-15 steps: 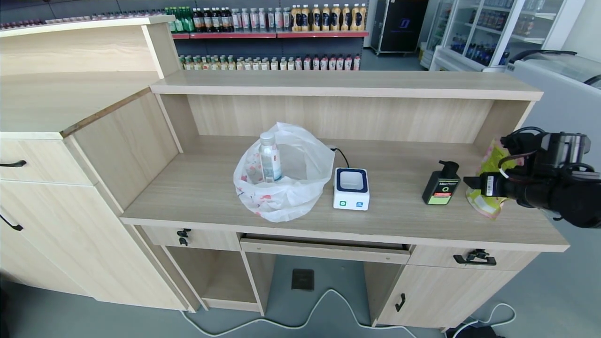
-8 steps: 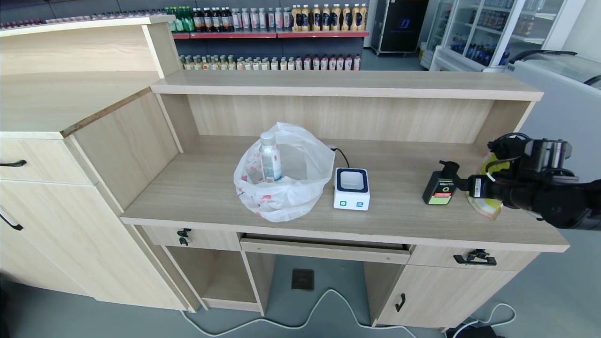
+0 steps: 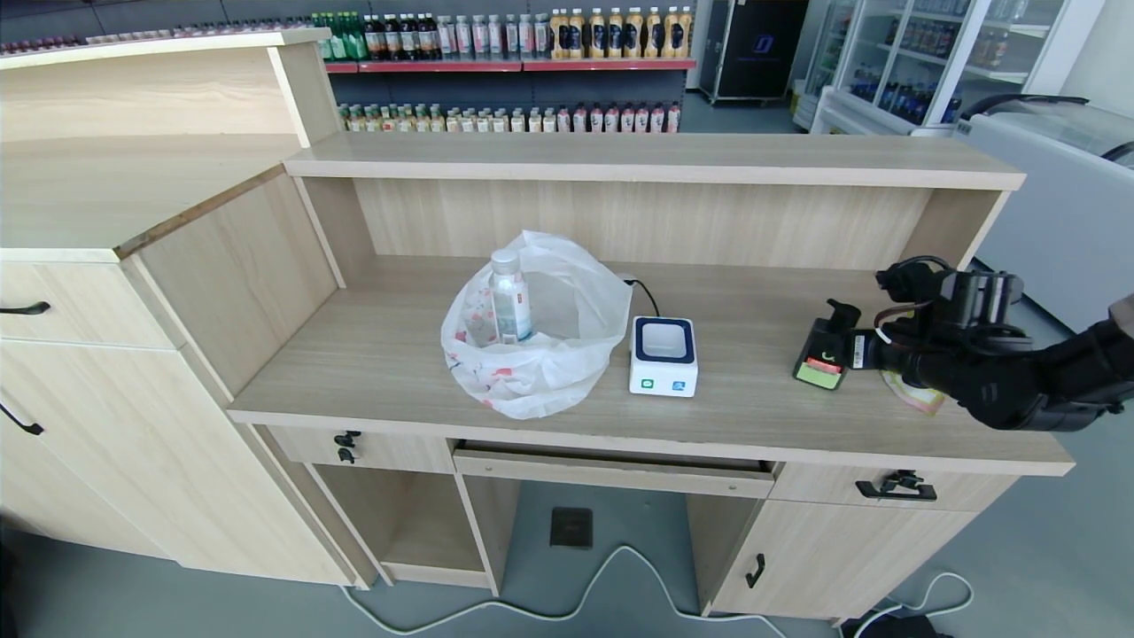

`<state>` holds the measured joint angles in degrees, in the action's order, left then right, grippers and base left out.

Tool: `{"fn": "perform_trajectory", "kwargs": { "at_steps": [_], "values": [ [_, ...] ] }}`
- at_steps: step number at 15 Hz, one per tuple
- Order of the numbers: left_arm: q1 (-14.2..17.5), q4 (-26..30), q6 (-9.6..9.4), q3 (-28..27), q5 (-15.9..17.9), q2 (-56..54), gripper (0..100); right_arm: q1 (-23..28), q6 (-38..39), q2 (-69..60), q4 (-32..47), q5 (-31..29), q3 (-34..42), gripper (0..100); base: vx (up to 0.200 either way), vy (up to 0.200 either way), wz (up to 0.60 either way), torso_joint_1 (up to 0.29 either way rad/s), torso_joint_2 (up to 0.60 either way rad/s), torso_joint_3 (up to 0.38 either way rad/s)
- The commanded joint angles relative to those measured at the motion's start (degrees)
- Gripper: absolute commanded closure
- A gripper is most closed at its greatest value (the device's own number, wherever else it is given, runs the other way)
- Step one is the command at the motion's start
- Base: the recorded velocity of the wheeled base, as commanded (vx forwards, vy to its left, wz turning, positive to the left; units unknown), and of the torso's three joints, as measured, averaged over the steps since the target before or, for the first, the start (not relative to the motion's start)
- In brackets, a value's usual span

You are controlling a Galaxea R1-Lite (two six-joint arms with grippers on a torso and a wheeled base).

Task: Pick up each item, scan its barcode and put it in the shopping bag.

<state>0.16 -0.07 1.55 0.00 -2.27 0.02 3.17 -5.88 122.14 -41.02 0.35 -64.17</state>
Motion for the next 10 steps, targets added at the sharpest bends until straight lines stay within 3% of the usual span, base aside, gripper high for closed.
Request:
{"fn": "perform_trajectory", "kwargs": {
  "at_steps": [1, 10],
  "values": [
    [-0.1, 0.0, 0.03, 0.0, 0.0, 0.0, 0, -0.8, 0.0, 2.1, -0.3, 0.0, -0.6, 0, 0.000, 0.000, 0.00, 0.000, 0.00, 0.000],
    [0.0, 0.0, 0.03, 0.0, 0.0, 0.0, 0, -2.0, -0.1, 5.7, -1.1, 0.1, -5.0, 0, 0.000, 0.000, 0.00, 0.000, 0.00, 0.000]
  ]
}}
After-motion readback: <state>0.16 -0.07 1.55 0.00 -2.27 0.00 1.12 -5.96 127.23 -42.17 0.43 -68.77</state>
